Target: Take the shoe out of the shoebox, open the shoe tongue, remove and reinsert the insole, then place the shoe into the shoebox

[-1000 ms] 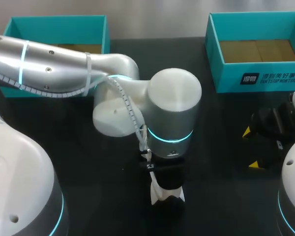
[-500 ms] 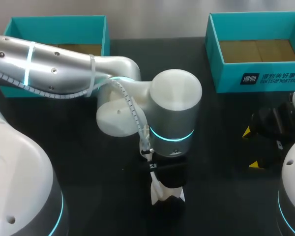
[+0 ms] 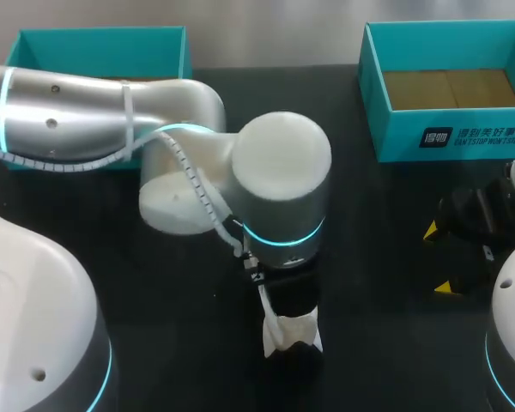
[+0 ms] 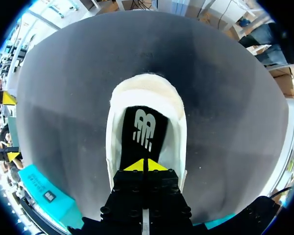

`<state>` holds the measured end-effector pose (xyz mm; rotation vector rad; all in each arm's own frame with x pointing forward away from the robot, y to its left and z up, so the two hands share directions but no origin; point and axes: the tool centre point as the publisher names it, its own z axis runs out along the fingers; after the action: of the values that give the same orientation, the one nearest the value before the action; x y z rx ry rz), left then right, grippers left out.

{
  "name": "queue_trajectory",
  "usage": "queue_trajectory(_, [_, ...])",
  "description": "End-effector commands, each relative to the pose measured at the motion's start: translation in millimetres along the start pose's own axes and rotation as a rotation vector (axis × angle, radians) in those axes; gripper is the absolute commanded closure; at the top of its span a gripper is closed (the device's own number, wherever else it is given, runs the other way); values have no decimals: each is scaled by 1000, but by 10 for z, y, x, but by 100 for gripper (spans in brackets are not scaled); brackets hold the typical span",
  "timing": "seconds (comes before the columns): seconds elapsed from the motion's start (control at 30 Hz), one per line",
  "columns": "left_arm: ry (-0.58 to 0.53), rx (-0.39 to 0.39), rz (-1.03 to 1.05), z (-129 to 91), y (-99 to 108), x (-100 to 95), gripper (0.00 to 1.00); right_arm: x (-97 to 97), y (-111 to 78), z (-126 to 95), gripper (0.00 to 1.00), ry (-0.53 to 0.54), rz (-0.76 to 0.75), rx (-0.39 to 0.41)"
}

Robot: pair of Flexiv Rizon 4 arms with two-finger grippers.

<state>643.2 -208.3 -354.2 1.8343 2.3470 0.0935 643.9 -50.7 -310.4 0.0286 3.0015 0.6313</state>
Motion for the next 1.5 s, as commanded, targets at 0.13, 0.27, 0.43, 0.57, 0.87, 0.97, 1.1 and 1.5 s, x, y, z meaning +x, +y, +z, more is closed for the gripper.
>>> queue_trajectory(0.13, [22,-96,-36,-19,-9,-15,92,12,7,1,0,-2,0,4])
queue_trajectory(0.27, [43,-98,-49,67,11,-33,87,12,7,1,0,-2,0,4])
queue_trajectory(0.43, [50,-106,-60,93,17,-54,19,12,7,1,0,-2,0,4])
queue_trajectory(0.57, [47,-125,-59,77,13,-64,0,12,7,1,0,-2,0,4])
queue_trajectory(0.87, [49,-126,-71,90,41,-17,0,12,7,1,0,-2,0,4])
queue_trajectory(0.97, [35,-127,-74,30,46,-16,0,12,7,1,0,-2,0,4])
queue_trajectory(1.1, [23,-137,-85,-1,78,-36,0,12,7,1,0,-2,0,4])
queue_trajectory(1.5, [-12,-120,-54,-118,39,-53,0,12,7,1,0,-2,0,4])
